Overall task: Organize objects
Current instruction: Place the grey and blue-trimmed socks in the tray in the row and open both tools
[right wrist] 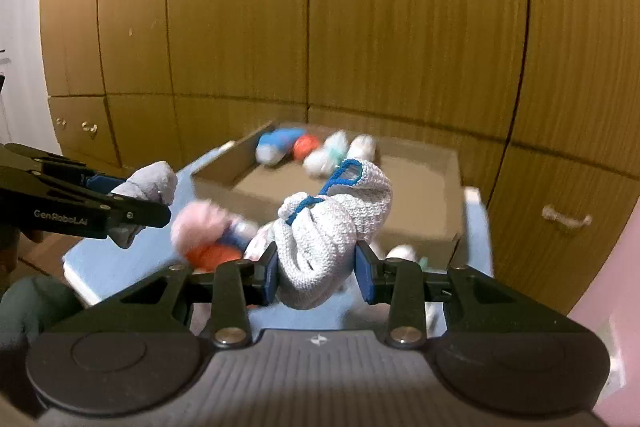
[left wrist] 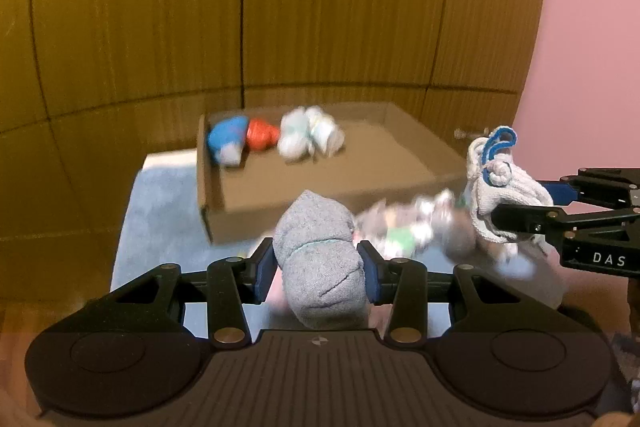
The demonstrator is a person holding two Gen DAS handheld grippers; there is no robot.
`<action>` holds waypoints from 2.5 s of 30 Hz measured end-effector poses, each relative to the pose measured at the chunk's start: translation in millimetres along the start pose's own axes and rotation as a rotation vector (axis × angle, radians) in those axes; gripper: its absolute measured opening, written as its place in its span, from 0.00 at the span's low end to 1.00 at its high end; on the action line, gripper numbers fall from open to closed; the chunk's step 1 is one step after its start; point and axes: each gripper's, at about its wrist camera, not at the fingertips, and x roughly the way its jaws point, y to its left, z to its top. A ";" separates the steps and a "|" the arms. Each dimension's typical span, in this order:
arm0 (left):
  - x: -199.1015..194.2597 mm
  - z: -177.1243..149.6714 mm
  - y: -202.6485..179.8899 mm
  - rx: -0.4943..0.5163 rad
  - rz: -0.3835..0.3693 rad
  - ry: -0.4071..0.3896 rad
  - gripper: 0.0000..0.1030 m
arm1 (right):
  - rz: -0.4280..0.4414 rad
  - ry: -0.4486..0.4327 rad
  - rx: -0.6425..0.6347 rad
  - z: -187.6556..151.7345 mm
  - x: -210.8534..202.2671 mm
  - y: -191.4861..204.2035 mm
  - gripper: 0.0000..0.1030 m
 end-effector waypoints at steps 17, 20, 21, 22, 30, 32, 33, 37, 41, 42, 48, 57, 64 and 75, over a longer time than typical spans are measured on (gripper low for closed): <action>111.3 126.7 -20.8 -0.033 -0.112 -0.009 0.49 | -0.044 -0.005 -0.208 78.8 66.1 -74.8 0.34; 142.4 137.7 -19.2 -0.068 -0.121 0.014 0.49 | -0.044 0.015 -0.227 84.4 89.1 -85.1 0.34; 153.9 140.2 -18.6 -0.078 -0.121 0.018 0.49 | -0.041 0.024 -0.229 85.4 98.0 -88.7 0.34; 164.4 142.2 -17.0 -0.087 -0.120 0.024 0.49 | -0.039 0.031 -0.232 85.7 105.5 -91.4 0.34; 242.1 139.9 -4.7 -0.141 -0.111 0.109 0.49 | -0.008 0.110 -0.251 85.0 179.4 -106.9 0.34; 258.4 138.0 -1.4 -0.156 -0.117 0.132 0.49 | 0.001 0.133 -0.261 84.0 197.3 -108.2 0.34; 266.8 136.0 0.1 -0.162 -0.121 0.146 0.49 | 0.005 0.146 -0.264 83.5 205.6 -108.8 0.34; 288.1 128.1 4.1 -0.161 -0.107 0.171 0.49 | 0.027 0.181 -0.270 80.1 234.4 -110.3 0.34; 300.7 117.4 10.8 -0.159 -0.100 0.182 0.49 | 0.038 0.217 -0.284 75.5 254.7 -108.5 0.34; 302.6 115.5 10.4 -0.145 -0.098 0.182 0.49 | 0.041 0.228 -0.288 74.2 259.5 -107.9 0.34; 303.5 110.2 5.5 -0.114 -0.089 0.168 0.52 | 0.037 0.265 -0.282 77.4 277.6 -110.8 0.37; 290.7 116.9 1.0 -0.116 -0.094 0.154 0.69 | 0.017 0.271 -0.288 82.4 268.0 -101.3 0.48; 263.8 121.9 -5.5 -0.082 -0.092 0.110 0.77 | 0.007 0.268 -0.287 87.5 253.1 -93.9 0.50; 213.4 125.9 -8.5 -0.024 -0.057 0.062 0.79 | -0.007 0.235 -0.296 110.5 206.1 -67.0 0.54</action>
